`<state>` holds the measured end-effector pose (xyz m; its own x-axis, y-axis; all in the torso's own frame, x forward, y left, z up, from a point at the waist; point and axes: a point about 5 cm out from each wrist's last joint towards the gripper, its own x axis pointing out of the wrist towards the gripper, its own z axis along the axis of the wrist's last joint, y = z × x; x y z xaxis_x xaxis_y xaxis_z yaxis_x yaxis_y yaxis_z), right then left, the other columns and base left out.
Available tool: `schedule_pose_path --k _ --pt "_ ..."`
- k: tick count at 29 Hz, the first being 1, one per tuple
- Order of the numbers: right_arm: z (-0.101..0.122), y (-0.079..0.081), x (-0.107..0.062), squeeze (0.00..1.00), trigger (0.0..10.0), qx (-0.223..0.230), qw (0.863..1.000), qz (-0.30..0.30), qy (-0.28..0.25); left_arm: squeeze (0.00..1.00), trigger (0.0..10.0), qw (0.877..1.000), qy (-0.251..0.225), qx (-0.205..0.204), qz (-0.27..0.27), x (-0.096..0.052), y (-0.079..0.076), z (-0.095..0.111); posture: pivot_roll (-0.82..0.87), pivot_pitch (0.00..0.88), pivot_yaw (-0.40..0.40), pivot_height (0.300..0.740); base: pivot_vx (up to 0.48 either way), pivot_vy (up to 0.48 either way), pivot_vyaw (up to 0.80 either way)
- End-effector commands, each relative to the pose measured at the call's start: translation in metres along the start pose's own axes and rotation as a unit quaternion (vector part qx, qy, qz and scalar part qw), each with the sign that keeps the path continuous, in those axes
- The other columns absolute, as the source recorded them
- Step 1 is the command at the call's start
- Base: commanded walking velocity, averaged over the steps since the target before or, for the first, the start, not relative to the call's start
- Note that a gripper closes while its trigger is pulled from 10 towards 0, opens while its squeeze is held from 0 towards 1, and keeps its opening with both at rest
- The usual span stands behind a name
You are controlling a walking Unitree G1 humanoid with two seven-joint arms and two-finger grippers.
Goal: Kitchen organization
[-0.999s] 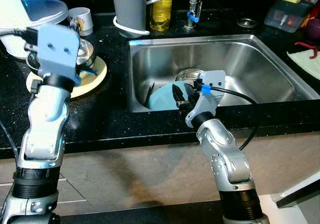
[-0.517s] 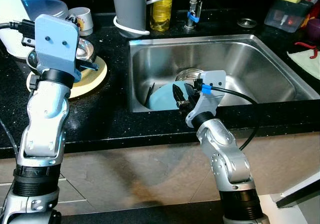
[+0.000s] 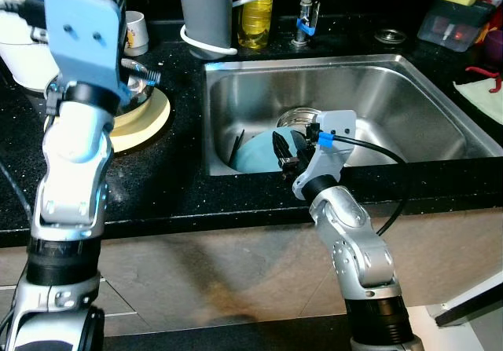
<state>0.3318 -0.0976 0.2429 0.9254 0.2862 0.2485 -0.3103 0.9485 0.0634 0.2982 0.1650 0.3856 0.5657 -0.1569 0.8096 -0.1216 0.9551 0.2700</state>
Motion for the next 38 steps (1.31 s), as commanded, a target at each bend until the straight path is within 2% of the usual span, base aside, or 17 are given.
schedule_pose_path --k 1,7,10,11,14,16,17,18,19,20,21,24,26,31,34,37,38 --pt "0.001 0.0 -0.001 0.0 10.0 0.004 1.0 0.0 -0.005 0.0 0.0 1.0 -0.023 -0.012 -0.014 0.002 -0.006 0.008 -0.05 0.179 0.032 0.74 0.0 0.0 0.0" --pt "0.001 0.0 -0.001 0.0 10.0 0.004 1.0 -0.002 -0.006 0.0 0.0 0.998 -0.036 -0.043 -0.027 0.008 -0.02 0.012 -0.05 0.181 0.031 0.74 0.0 0.0 0.0" --pt "0.003 -0.001 -0.001 0.0 10.0 0.009 1.0 -0.004 -0.008 0.0 0.0 0.995 -0.031 -0.075 -0.059 0.008 -0.03 0.011 -0.05 0.184 0.029 0.74 0.0 0.0 0.0" --pt "0.004 -0.001 0.0 0.0 10.0 0.022 1.0 -0.007 -0.011 0.0 0.0 0.986 -0.021 -0.118 -0.119 0.004 -0.047 0.009 -0.05 0.191 0.026 0.74 0.0 0.0 0.0" --pt "0.007 0.0 0.001 0.0 10.0 0.042 0.999 -0.006 -0.015 0.0 0.0 0.962 -0.004 -0.186 -0.199 -0.007 -0.071 0.008 -0.06 0.191 0.028 0.74 0.0 0.0 0.0" --pt "0.009 0.002 0.002 0.0 10.0 0.069 0.997 -0.006 -0.02 0.0 0.0 0.949 0.015 -0.237 -0.206 -0.011 -0.077 0.004 -0.06 0.194 0.03 0.74 0.0 0.0 0.0" --pt "0.014 0.004 0.003 0.06 10.0 0.125 0.991 -0.011 -0.034 0.0 0.0 0.936 0.039 -0.303 -0.173 -0.013 -0.076 -0.003 -0.06 0.194 0.03 0.74 0.0 0.0 0.0" --pt "0.014 0.004 0.003 0.06 10.0 0.125 0.991 -0.011 -0.034 0.0 0.0 0.936 0.039 -0.303 -0.173 -0.013 -0.076 -0.003 -0.06 0.194 0.03 0.74 0.0 0.0 0.0" --pt "0.017 0.004 0.003 0.85 10.0 0.153 0.987 -0.013 -0.041 0.0 0.0 0.93 0.049 -0.334 -0.142 -0.012 -0.071 -0.008 -0.07 0.198 0.031 0.74 0.0 0.0 0.0" --pt "0.017 0.004 0.003 0.85 10.0 0.153 0.987 -0.013 -0.041 0.0 0.0 0.93 0.049 -0.334 -0.142 -0.012 -0.071 -0.008 -0.07 0.198 0.031 0.74 0.0 0.0 0.0" --pt "0.02 0.005 0.003 1.0 10.0 0.17 0.984 -0.011 -0.047 0.0 0.0 0.928 0.054 -0.352 -0.109 -0.01 -0.064 -0.013 -0.07 0.198 0.031 0.74 0.0 0.0 0.0" --pt "0.023 0.006 0.003 1.0 10.0 0.18 0.982 -0.006 -0.052 0.0 0.0 0.921 0.058 -0.38 -0.064 -0.006 -0.052 -0.019 -0.07 0.201 0.028 0.74 0.0 0.0 0.0" --pt "0.027 0.009 0.001 1.0 10.0 0.164 0.985 0.006 -0.06 0.0 0.0 0.916 0.072 -0.394 -0.026 -0.005 -0.039 -0.028 -0.07 0.201 0.028 0.74 0.0 0.0 0.0" --pt "0.032 0.015 0.0 1.0 10.0 0.144 0.986 0.036 -0.072 0.0 0.0 0.906 0.105 -0.409 0.021 -0.009 -0.026 -0.042 -0.07 0.201 0.028 0.74 0.0 0.0 0.0" --pt "0.037 0.016 0.0 1.0 10.0 0.138 0.986 0.046 -0.081 0.0 0.0 0.907 0.136 -0.398 0.013 -0.015 -0.027 -0.052 -0.07 0.202 0.029 0.74 0.0 0.0 0.0" --pt "0.038 0.013 0.001 1.0 10.0 0.124 0.989 0.03 -0.079 0.0 0.0 0.915 0.145 -0.375 -0.02 -0.017 -0.035 -0.053 -0.07 0.202 0.029 0.74 0.0 0.0 0.0" --pt "0.034 0.004 0.004 0.52 10.0 0.057 0.997 0.003 -0.046 0.0 0.0 0.924 0.151 -0.345 -0.066 -0.015 -0.049 -0.054 -0.06 0.204 0.028 0.74 0.0 0.0 0.0"
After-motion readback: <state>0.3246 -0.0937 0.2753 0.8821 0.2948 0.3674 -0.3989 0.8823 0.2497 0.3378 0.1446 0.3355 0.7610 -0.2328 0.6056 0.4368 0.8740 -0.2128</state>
